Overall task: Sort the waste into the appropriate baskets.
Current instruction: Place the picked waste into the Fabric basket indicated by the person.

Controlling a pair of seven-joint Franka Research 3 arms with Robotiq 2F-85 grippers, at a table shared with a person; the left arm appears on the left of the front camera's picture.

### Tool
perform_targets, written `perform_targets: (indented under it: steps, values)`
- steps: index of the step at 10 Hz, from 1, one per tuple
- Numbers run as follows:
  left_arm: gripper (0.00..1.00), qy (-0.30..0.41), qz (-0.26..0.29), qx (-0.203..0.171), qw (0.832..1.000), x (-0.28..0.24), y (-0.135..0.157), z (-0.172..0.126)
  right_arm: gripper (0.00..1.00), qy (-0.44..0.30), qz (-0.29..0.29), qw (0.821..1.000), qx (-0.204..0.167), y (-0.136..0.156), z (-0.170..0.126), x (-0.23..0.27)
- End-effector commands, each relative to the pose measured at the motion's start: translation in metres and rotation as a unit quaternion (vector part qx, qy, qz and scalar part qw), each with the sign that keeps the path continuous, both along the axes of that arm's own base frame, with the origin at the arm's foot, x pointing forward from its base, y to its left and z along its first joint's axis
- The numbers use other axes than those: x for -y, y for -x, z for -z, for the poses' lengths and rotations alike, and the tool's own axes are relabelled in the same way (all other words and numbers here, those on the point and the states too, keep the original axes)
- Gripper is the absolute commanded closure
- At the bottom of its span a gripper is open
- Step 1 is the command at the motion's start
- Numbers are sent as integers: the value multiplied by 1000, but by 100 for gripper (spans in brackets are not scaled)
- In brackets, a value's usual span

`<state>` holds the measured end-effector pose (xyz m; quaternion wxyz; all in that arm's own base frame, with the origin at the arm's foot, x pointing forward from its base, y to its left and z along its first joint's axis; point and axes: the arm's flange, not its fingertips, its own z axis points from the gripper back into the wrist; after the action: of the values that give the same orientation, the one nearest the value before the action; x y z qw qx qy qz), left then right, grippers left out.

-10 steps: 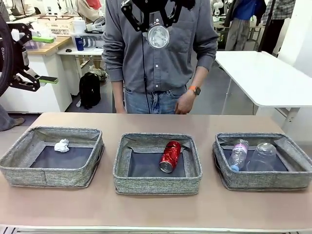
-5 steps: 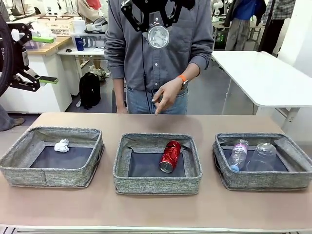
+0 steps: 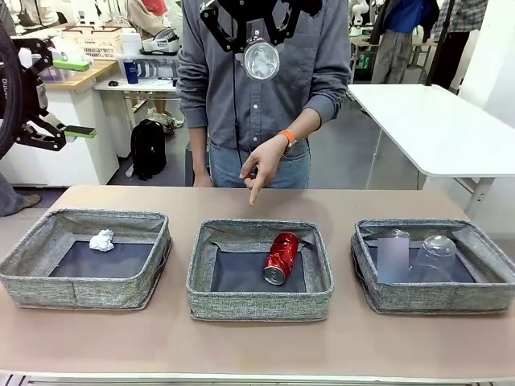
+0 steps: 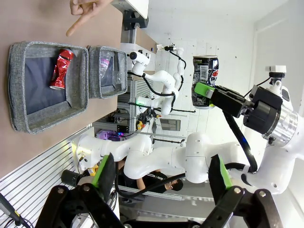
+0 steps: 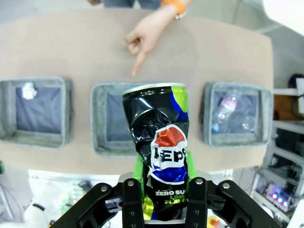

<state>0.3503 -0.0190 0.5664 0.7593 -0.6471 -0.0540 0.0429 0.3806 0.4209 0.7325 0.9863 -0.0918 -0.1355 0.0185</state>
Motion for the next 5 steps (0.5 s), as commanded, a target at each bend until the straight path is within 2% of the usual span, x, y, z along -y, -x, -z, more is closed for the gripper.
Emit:
perform_targets:
  steps: [1,3,5]
  values:
    - [0,9,-4,0,1000,1,2,-2,64,0,0,1000,0,0,0,0]
    - [0,9,-4,0,1000,1,2,-2,64,1,-18,1000,-1,-7,33,10]
    - [0,9,-4,0,1000,1,2,-2,64,-9,-52,999,-5,-4,81,22]
